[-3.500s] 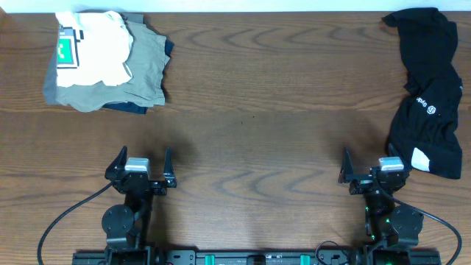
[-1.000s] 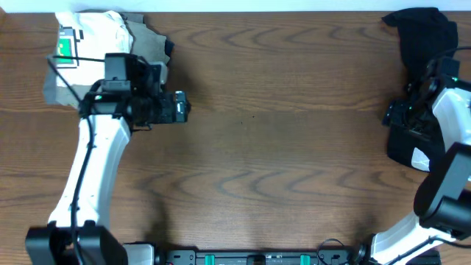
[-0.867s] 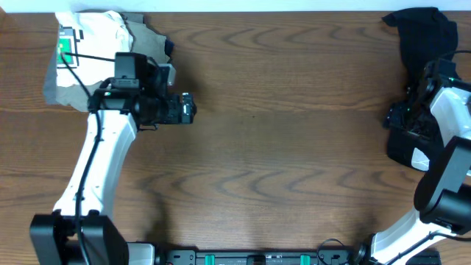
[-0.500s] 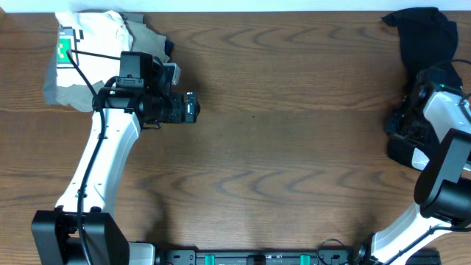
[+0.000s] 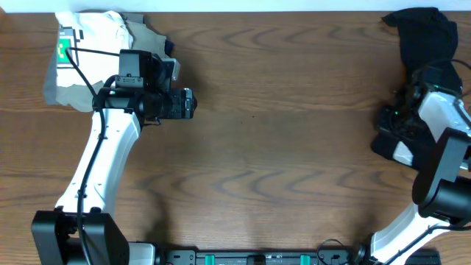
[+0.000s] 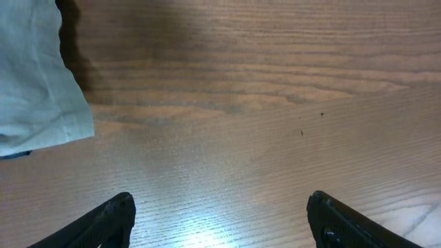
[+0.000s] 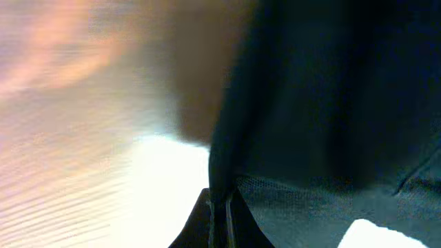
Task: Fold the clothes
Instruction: 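Reach the right gripper to the black t-shirt and grasp it, then drag the black t-shirt with the right gripper to the table center and release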
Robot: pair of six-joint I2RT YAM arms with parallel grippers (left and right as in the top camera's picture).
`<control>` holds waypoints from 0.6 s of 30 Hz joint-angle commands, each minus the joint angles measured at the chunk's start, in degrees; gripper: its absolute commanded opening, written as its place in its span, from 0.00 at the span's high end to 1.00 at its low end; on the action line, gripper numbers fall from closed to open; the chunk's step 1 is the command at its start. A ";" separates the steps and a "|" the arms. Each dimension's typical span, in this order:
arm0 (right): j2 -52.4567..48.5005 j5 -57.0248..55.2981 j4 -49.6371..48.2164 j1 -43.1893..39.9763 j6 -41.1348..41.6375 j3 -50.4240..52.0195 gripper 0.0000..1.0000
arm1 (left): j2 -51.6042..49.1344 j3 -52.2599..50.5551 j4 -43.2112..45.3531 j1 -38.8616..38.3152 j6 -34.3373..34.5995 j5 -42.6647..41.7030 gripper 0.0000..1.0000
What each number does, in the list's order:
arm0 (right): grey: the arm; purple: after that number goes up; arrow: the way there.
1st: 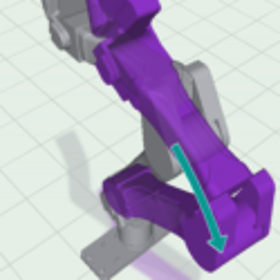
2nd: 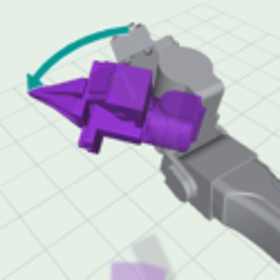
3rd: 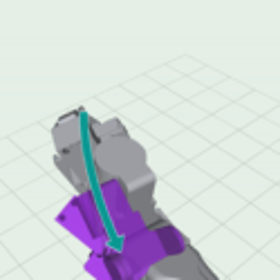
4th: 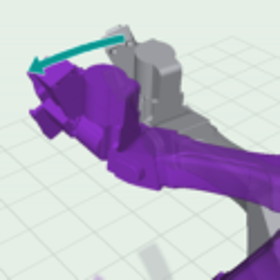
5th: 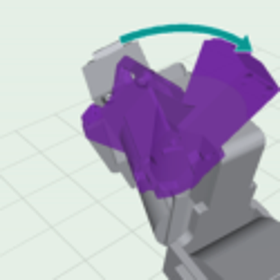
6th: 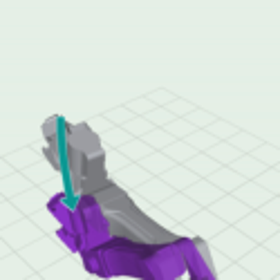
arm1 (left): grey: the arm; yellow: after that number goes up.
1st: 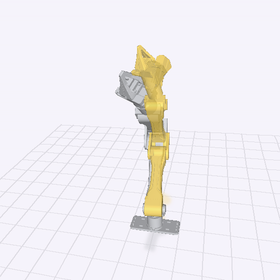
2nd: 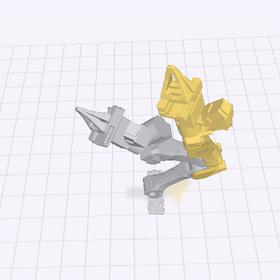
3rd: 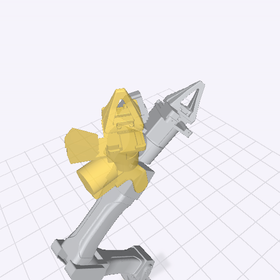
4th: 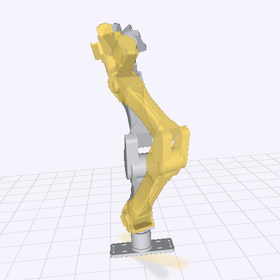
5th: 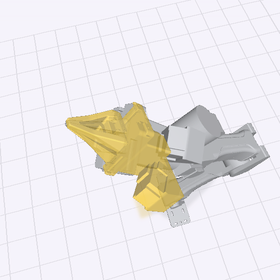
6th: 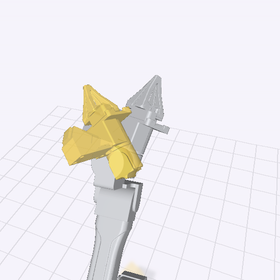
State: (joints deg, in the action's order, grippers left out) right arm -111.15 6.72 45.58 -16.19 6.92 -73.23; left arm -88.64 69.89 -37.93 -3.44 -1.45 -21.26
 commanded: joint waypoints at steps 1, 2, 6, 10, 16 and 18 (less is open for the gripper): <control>2.29 7.82 1.07 6.21 -1.44 -3.80 0.99 | 3.48 1.29 0.59 -0.09 0.04 0.07 0.19; 2.89 8.09 1.36 7.96 -1.42 -4.46 0.99 | 4.20 1.29 0.72 -0.07 0.02 0.52 0.19; 6.12 9.44 1.46 17.14 -0.87 -7.39 0.99 | 7.85 1.29 0.74 -0.04 0.07 5.27 0.19; 8.83 9.38 0.04 25.68 2.21 -10.88 0.99 | 11.10 1.29 0.72 -0.07 0.07 9.01 0.19; 9.97 9.33 -2.75 34.97 5.88 -14.88 0.98 | 13.09 1.29 0.70 -0.07 0.26 10.38 0.19; 9.99 9.38 -4.28 37.16 6.86 -15.06 0.99 | 13.09 1.29 0.55 -0.07 0.26 10.38 0.19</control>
State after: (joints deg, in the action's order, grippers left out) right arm -102.24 14.90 42.15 18.35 10.81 -86.91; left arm -75.99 69.91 -37.23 -3.44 -1.45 -12.45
